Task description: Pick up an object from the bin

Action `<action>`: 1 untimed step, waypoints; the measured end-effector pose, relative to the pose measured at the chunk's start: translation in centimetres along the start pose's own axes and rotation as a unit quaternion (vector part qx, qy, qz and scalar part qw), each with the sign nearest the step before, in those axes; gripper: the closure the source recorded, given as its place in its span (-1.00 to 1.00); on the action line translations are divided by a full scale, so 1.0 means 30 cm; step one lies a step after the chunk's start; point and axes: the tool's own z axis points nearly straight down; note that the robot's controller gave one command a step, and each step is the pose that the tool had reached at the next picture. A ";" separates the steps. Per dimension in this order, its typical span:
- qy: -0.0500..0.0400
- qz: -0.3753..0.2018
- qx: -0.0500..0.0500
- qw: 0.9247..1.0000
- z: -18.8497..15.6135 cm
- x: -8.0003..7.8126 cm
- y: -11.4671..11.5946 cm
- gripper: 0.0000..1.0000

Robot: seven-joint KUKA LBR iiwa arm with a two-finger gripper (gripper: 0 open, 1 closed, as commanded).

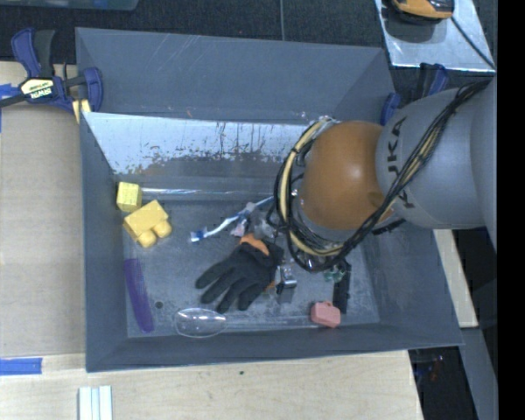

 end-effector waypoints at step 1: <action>-0.003 -0.113 0.000 0.994 0.061 0.038 0.074 -1.00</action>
Offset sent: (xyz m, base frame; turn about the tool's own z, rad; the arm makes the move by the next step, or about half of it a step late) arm -0.0105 0.0378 -0.0271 -0.1473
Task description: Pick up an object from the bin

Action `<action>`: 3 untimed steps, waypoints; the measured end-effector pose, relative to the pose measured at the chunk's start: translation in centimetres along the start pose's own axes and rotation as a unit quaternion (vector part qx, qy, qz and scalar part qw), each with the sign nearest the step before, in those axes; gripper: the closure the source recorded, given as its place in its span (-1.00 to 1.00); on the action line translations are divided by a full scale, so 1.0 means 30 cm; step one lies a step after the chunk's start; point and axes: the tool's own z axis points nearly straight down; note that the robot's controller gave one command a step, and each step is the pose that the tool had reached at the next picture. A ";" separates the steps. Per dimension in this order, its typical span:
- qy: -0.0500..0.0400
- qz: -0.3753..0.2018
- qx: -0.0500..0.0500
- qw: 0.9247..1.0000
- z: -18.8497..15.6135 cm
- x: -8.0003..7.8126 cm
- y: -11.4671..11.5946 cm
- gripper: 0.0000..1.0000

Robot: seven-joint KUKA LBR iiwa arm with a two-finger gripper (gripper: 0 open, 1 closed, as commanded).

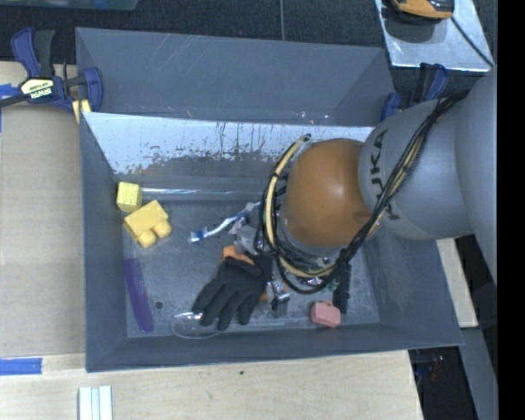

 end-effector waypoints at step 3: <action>-0.001 0.041 0.002 0.999 -0.034 -0.033 0.045 1.00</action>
Offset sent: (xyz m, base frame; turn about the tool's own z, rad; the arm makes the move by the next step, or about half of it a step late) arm 0.0000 0.0000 0.0000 0.0000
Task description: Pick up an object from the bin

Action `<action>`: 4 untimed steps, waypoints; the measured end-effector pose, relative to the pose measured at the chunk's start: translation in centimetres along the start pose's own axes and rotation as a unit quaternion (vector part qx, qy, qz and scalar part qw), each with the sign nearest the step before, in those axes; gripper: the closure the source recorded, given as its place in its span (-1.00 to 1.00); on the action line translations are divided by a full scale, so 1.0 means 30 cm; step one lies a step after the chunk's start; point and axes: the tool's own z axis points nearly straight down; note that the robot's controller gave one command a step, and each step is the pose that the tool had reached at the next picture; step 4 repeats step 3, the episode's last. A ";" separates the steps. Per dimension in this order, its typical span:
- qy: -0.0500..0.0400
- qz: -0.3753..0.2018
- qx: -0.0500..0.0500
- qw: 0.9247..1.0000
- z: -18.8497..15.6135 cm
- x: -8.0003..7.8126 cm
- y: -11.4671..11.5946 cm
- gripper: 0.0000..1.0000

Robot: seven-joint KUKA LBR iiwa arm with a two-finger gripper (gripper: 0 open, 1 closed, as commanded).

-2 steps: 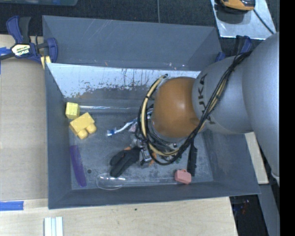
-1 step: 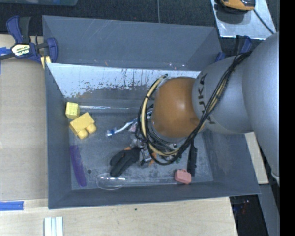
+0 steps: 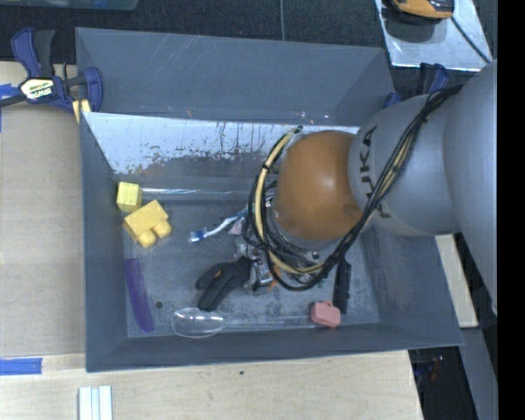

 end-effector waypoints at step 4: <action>-0.001 0.000 0.000 1.000 -0.253 -0.006 -0.003 1.00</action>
Offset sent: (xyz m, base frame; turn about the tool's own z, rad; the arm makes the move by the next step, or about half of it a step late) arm 0.0001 0.0000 0.0217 0.0003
